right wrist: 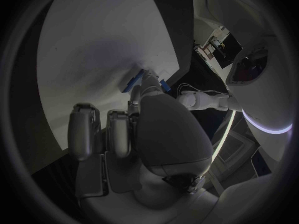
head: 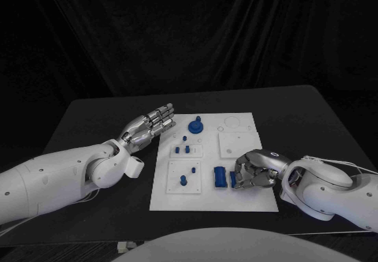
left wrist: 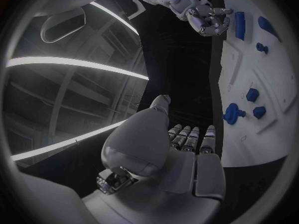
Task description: Assemble the parts on the task board
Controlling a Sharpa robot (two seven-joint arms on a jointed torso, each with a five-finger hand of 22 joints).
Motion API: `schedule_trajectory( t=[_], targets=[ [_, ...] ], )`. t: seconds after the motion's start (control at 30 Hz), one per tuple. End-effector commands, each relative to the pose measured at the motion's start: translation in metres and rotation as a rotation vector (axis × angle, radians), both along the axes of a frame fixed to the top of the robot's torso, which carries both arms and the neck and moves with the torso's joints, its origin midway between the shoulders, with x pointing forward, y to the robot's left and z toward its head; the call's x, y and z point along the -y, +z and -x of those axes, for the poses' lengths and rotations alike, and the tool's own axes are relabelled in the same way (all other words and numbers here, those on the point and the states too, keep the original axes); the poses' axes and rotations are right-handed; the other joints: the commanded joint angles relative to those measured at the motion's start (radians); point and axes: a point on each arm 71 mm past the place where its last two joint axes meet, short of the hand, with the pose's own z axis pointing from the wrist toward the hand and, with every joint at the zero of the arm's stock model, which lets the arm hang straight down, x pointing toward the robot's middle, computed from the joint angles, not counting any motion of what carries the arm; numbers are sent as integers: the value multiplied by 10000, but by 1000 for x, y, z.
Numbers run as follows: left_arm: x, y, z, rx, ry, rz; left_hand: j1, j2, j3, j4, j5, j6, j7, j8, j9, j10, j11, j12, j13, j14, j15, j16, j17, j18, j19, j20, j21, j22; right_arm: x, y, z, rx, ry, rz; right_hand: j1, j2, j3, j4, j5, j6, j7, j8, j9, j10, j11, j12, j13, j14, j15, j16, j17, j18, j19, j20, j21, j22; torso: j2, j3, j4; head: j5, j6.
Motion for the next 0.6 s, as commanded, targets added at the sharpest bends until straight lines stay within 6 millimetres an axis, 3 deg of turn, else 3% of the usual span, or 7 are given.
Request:
schedule_trajectory(
  t=[0.03, 0.3, 0.33, 0.4, 0.5, 0.53, 0.6],
  targets=[
    [0, 1, 1, 73, -22, 223, 124, 8, 21, -59, 50, 43, 60, 39, 11, -25, 78, 39, 13, 14, 83, -37, -16, 187, 3, 83, 62, 14, 1, 7, 2, 606, -102, -592, -241, -130, 14, 29, -304, 41, -28, 72, 13, 1042, -106, -23, 2634, 651, 44, -43, 611, -24, 406, -57, -25, 2149, 2, 0, 1, 2, -2],
    [-2, 5, 1, 539, 227, 508, 52, 21, 53, -68, 39, 210, 118, 88, 43, 37, 166, 183, 45, 22, 156, -11, -5, 179, 39, 118, 93, 44, 10, 36, -2, 1552, -632, -2210, -1123, -589, -328, 52, -415, 367, -182, 324, 75, 1042, -256, -23, 2634, 685, -78, -1, 717, -105, 563, -170, 324, 2259, 0, 3, 1, -21, -2],
    [-3, 7, 1, 692, 316, 586, -8, -45, 22, 17, 31, 470, 316, 168, 86, 210, 175, 448, 100, 106, 206, 182, 68, 177, 148, 167, 180, 123, 11, 41, -4, 1744, -759, -2452, -1283, -617, -444, 54, -412, 444, -212, 390, 105, 1042, -281, -23, 2634, 680, -96, -13, 677, -124, 597, -188, 406, 2285, -1, 3, 1, -25, -2],
    [-4, 9, 1, 967, 478, 723, -25, -128, -16, 208, -22, 782, 430, 252, 124, 494, 222, 777, 160, 206, 237, 365, 111, 167, 275, 186, 282, 201, 15, 52, -8, 2101, -1006, -2921, -1459, -604, -528, 66, -407, 526, -263, 469, 145, 1042, -329, -23, 2634, 678, -135, -21, 647, -138, 626, -222, 471, 2305, -4, 4, -4, -28, -2],
    [-6, 12, 2, 1336, 693, 908, -41, -273, -121, 617, -321, 1529, 798, 454, 211, 953, 171, 1156, 240, 350, 243, 603, 155, 202, 472, 229, 443, 306, 20, 67, -17, 2629, -1376, -3653, -1966, -576, -591, 68, -408, 733, -371, 604, 209, 1042, -416, -23, 2634, 679, -211, -28, 606, -166, 676, -295, 592, 2341, -8, 3, -5, -38, -2],
    [-7, 14, 3, 1498, 785, 969, -26, -321, -154, 757, -454, 2051, 1036, 613, 282, 1220, 224, 1354, 285, 457, 273, 746, 186, 209, 565, 262, 518, 353, 22, 72, -20, 2808, -1511, -3944, -2411, -384, -564, 62, -407, 854, -422, 650, 225, 1042, -460, -23, 2634, 664, -246, -58, 524, -152, 654, -331, 539, 2323, -10, 3, -4, -43, -2],
    [-10, 17, 5, 1753, 929, 1028, 135, -442, -174, 985, -526, 3035, 1186, 870, 382, 1948, 375, 1802, 376, 713, 367, 1043, 237, 186, 759, 327, 672, 440, 26, 83, -28, 3172, -1818, -4698, -2640, -196, -491, 52, -413, 939, -465, 682, 238, 1042, -493, -23, 2634, 609, -272, -161, 264, -112, 585, -356, 376, 2268, -8, 2, 2, -48, -2]
  ],
)
